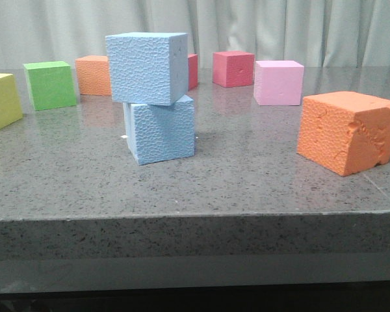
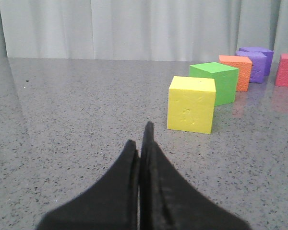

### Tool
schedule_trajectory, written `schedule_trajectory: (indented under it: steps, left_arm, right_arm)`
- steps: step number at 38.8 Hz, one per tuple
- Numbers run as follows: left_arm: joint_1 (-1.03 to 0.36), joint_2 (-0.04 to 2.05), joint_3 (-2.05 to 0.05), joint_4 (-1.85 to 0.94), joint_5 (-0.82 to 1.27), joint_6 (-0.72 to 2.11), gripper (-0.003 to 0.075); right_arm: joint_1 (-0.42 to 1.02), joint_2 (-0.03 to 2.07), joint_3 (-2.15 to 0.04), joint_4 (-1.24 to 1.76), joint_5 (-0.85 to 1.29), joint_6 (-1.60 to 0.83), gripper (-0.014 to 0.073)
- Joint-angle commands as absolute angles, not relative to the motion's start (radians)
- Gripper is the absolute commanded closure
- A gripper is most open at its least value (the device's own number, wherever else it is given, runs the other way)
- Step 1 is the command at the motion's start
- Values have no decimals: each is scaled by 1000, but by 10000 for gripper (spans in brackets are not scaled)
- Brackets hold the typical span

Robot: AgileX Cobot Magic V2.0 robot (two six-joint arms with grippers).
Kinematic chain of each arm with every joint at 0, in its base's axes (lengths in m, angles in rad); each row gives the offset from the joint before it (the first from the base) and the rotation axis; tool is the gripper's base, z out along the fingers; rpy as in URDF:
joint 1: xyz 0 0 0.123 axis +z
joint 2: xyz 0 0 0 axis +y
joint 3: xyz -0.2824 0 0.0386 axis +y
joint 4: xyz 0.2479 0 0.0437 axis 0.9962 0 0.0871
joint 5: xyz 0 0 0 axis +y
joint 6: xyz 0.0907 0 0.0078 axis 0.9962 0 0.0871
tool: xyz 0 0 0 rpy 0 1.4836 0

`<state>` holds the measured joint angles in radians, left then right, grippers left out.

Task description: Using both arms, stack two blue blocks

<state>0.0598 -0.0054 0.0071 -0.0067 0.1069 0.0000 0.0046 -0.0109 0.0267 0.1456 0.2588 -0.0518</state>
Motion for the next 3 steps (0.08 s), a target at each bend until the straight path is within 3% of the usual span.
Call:
schedule_trajectory:
  steps: [1, 3]
  left_arm:
    - [60, -13, 9, -14, 29, 0, 741]
    - [60, -13, 9, -14, 29, 0, 741]
  right_arm:
    - [-1, -28, 22, 152, 171, -63, 662]
    - [-1, -28, 22, 152, 171, -63, 662]
